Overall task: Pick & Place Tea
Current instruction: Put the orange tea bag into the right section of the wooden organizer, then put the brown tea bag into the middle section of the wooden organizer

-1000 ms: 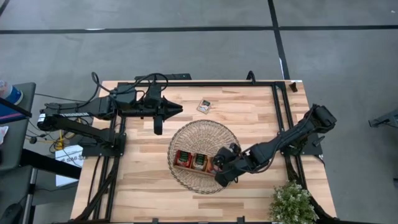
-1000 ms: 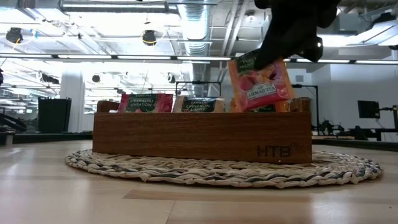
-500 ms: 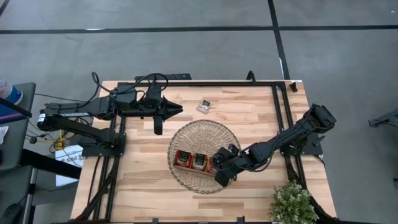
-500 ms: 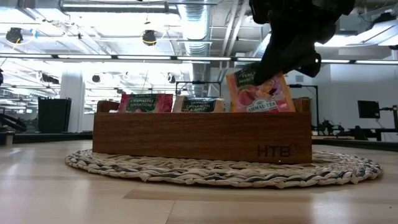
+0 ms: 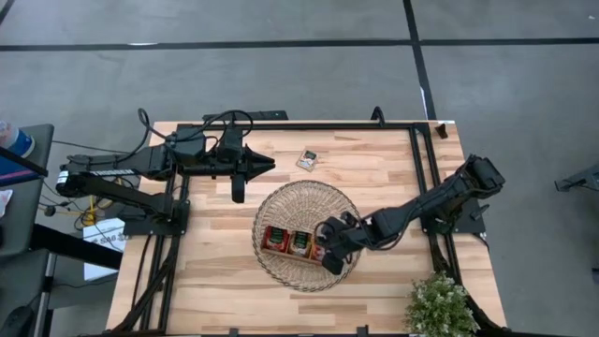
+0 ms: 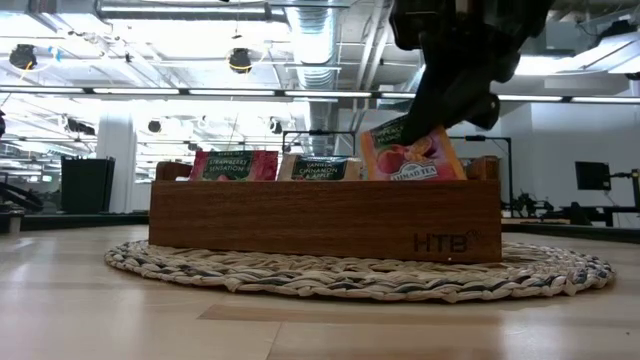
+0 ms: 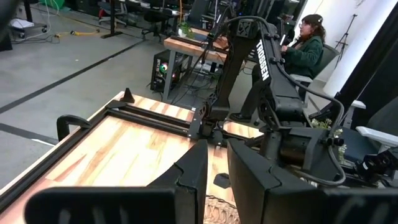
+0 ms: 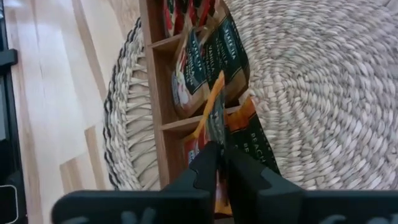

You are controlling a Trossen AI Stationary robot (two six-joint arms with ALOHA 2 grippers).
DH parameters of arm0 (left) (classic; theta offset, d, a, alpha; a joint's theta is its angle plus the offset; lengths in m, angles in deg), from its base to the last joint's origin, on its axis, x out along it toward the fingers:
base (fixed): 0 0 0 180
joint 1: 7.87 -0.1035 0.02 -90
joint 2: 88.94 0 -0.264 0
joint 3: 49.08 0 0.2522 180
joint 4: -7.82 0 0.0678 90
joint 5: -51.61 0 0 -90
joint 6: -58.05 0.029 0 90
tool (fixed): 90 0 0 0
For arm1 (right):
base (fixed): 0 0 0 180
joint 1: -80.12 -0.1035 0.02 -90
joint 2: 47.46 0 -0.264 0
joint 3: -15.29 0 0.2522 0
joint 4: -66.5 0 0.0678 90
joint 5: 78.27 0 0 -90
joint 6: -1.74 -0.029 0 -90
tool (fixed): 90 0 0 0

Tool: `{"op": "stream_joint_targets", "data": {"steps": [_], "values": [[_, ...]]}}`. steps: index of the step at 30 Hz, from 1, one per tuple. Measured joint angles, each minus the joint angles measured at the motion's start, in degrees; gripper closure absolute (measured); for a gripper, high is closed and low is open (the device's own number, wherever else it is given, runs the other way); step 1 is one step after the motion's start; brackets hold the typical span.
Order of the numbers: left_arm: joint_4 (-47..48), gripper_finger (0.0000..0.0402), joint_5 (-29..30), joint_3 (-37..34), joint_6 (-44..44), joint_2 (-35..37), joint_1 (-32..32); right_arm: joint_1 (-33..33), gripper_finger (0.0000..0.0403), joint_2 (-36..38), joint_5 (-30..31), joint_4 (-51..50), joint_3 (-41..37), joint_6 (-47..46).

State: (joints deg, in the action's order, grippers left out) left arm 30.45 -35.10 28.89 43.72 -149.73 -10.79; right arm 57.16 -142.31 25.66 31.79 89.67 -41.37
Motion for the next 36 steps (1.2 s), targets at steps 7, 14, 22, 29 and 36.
{"op": "stream_joint_targets", "data": {"steps": [7,14,22,29,36], "values": [[0.0,0.0349,0.0,0.0,0.0,0.0,0.0,1.0,0.0328,0.0,-3.6,0.1,0.0,0.1],[0.0,0.0349,0.0,0.0,0.7,0.0,0.0,1.5,0.0274,1.1,-7.8,-0.4,0.0,-0.4],[1.8,0.0349,3.4,0.0,1.0,1.0,0.0,12.0,0.0224,11.2,-7.9,-12.6,3.6,2.2],[3.5,0.0349,4.3,0.0,0.7,2.2,0.0,31.5,0.0169,9.1,-15.8,-22.7,11.8,11.6],[6.1,0.0349,7.2,0.0,0.6,5.5,0.0,44.9,0.0154,-7.7,-21.1,-32.2,30.8,17.2]]}}
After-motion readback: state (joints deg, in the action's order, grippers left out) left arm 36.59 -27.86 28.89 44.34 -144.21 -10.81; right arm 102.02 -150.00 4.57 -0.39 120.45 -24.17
